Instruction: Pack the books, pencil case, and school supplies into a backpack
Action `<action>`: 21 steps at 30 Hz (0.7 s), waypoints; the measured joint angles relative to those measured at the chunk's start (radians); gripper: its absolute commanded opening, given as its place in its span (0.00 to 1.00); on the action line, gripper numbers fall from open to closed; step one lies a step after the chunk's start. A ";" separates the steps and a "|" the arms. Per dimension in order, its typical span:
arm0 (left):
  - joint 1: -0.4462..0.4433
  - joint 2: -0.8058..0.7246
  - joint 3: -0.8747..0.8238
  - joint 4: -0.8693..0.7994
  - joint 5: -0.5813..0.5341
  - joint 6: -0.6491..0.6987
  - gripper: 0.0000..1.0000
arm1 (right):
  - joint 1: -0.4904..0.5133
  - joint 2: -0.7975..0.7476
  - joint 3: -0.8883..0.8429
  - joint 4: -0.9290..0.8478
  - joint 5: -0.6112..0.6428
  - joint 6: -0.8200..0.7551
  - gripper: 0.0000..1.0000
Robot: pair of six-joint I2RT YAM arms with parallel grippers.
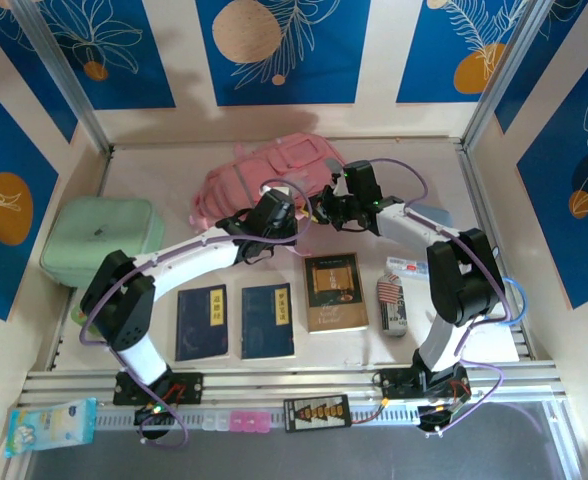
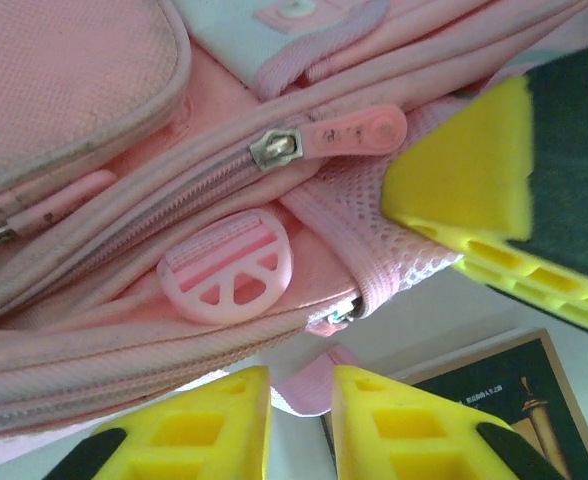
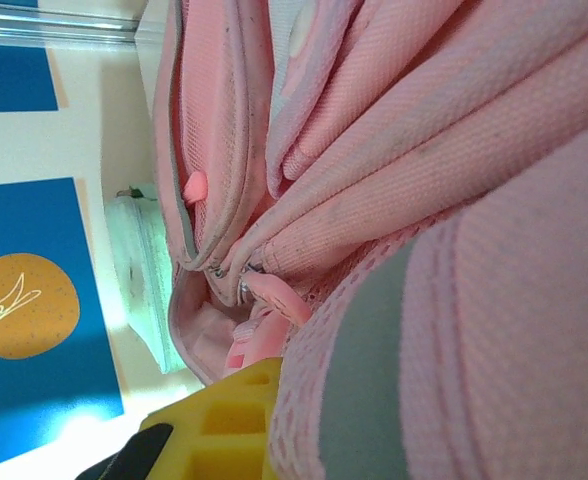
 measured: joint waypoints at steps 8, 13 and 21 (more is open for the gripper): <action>-0.001 0.011 -0.040 0.073 0.024 0.000 0.29 | 0.000 0.000 0.029 -0.003 -0.019 0.007 0.01; -0.001 0.065 -0.002 0.082 -0.004 0.000 0.35 | 0.000 0.000 0.029 -0.002 -0.029 0.019 0.01; 0.000 0.088 0.032 0.077 -0.062 -0.015 0.38 | 0.000 0.000 0.030 0.008 -0.032 0.023 0.01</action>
